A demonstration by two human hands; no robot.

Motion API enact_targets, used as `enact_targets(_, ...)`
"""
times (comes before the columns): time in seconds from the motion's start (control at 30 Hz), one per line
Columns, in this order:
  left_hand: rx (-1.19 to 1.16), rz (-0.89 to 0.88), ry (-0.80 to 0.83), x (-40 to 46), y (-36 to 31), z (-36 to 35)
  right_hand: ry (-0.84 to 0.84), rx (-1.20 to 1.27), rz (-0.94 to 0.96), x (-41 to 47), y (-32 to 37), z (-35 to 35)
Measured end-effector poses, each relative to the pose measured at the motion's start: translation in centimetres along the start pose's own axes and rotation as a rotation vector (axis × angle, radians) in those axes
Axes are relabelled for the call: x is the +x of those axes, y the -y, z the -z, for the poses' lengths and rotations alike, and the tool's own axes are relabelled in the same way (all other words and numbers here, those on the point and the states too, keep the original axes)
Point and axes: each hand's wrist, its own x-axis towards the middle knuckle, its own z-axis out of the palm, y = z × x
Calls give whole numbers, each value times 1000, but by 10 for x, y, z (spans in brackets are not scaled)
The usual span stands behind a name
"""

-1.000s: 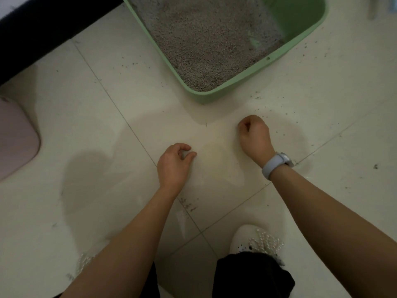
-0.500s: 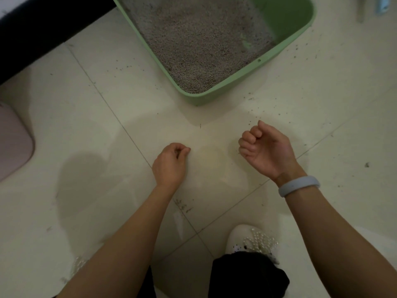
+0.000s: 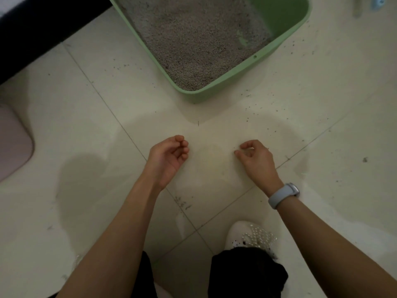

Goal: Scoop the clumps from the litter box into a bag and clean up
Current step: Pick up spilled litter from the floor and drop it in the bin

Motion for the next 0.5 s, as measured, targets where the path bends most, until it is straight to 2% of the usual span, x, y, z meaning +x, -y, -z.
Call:
enact_targets(0.13,62,-5,-152,3,0,4,-44,-189,67,-2,2,-5)
enact_targets(0.2,264,-69,-272,6,5,10,-73,-285,121,-4,3,-8)
enact_targets(0.3,726,-217,-420,4,14,23,-80,-347,155,-4,5,-9)
enact_targets(0.37,919,-312,-451,-2,21,32,-52,-112,77,-2,7,-9)
enact_targets(0.43,1004,-355,-419,-8,30,38,31,406,-129,2,11,-3)
enact_targets(0.5,1096,-379,-378,-12,37,43,239,1007,-313,4,16,4)
